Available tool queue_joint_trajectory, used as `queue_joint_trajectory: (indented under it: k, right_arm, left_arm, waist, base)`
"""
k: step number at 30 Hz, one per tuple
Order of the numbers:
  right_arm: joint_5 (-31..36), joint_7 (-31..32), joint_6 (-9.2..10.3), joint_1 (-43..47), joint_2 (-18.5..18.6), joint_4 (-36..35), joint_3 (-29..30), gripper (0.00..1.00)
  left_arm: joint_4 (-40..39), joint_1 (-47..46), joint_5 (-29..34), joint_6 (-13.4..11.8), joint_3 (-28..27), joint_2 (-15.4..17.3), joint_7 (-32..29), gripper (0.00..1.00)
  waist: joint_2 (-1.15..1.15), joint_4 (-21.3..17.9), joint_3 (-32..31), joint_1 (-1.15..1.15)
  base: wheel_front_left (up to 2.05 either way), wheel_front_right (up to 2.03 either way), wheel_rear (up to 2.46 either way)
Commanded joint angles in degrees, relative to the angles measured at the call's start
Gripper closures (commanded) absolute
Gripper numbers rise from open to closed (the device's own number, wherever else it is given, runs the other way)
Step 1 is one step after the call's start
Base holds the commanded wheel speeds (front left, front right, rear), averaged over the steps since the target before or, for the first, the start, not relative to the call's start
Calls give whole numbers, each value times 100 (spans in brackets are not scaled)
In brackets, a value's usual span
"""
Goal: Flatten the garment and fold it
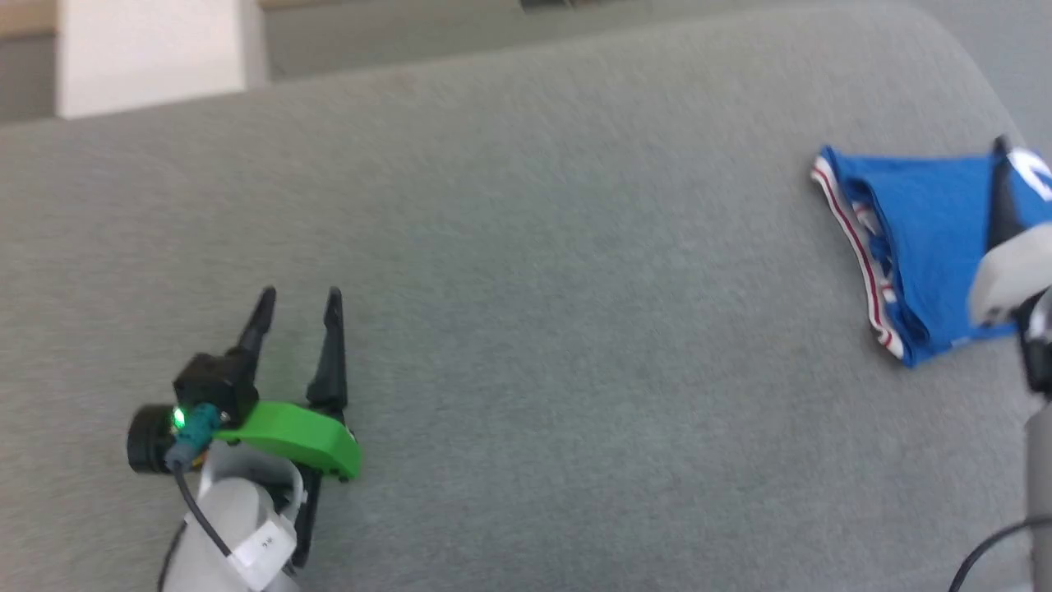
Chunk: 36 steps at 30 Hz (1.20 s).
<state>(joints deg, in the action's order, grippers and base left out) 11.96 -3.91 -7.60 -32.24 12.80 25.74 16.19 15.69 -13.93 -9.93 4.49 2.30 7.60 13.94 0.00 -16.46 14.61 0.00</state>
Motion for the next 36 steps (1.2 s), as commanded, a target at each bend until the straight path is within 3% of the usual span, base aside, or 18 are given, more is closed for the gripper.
queue_joint_trajectory:
  k: [1,9,15,30,31,36]
  right_arm:
    - [-142,-59,11,222,-80,-193,-115,0]
    - [-1075,31,11,1632,-579,-1857,-873,0]
    - [-1467,46,11,2520,-859,-2625,-1210,0]
    - [-1770,-252,11,3324,-991,-2584,-1062,0]
    - [-1726,-217,1,3266,-979,-2594,-1069,100]
    - [-1724,-215,1,3264,-977,-2594,-1068,100]
  left_arm:
    - [78,65,-64,18,5,-29,45,0]
    - [361,298,-110,-13,21,-129,96,0]
    - [251,455,-95,-30,14,-177,104,0]
    - [26,730,-33,9,-5,-254,106,0]
    - [43,681,-24,-1,7,-224,78,100]
    - [48,680,-24,-2,18,-223,70,100]
  waist:
    - [0,712,-848,0]
    - [0,1085,-1251,0]
    - [0,1304,-1365,0]
    - [0,1545,-1428,0]
    - [0,1546,-1427,0]
    - [0,1549,-1427,0]
  base:
    - [0,0,0]
    - [0,0,0]
    - [0,0,0]
    - [0,0,0]
    - [0,0,0]
    - [0,0,0]
